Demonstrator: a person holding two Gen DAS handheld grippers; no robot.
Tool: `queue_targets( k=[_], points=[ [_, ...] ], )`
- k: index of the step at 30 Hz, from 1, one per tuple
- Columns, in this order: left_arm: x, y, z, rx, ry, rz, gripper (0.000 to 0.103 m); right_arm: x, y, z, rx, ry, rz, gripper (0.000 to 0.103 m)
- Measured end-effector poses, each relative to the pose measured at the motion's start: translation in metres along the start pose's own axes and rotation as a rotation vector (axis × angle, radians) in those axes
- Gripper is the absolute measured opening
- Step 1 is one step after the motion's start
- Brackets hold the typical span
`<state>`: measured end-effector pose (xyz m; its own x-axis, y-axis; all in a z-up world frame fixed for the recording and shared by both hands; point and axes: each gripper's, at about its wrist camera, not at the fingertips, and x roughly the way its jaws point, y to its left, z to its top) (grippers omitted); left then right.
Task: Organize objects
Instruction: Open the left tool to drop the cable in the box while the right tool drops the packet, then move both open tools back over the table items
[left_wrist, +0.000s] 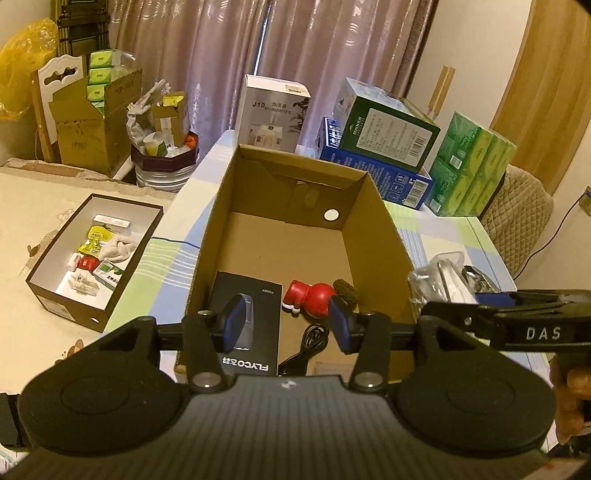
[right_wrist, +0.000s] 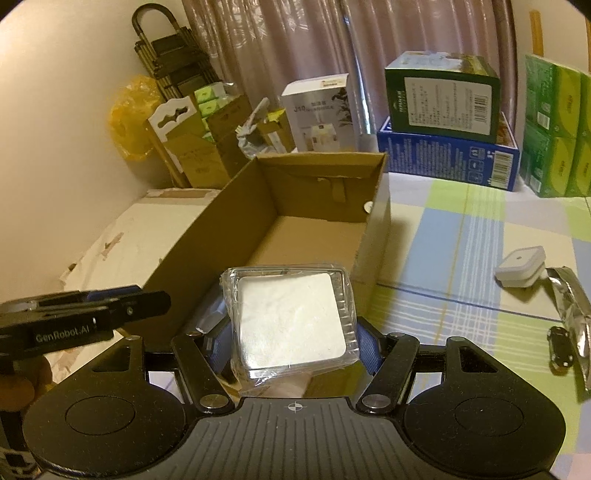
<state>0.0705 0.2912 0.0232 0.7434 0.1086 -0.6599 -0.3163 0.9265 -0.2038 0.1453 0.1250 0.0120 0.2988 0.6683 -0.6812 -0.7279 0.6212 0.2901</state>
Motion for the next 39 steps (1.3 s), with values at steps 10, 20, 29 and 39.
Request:
queue_targets(
  k=[10,20,29,39],
  points=[
    [-0.013,0.008,-0.002,-0.034,-0.022,0.019,0.062,-0.012,-0.013,0.014,0.142,-0.109,0.080,0.084],
    [-0.036,-0.015,-0.009,-0.020,-0.041,-0.003,0.072,-0.068,-0.056,-0.037,0.212,-0.107,-0.067,0.084],
    [-0.057,-0.054,-0.021,0.009,-0.048,-0.028,0.082,-0.136,-0.094,-0.085,0.261,-0.117,-0.195,0.084],
    [-0.073,-0.107,-0.034,0.069,-0.049,-0.091,0.093,-0.205,-0.131,-0.114,0.307,-0.187,-0.321,0.084]
  ],
)
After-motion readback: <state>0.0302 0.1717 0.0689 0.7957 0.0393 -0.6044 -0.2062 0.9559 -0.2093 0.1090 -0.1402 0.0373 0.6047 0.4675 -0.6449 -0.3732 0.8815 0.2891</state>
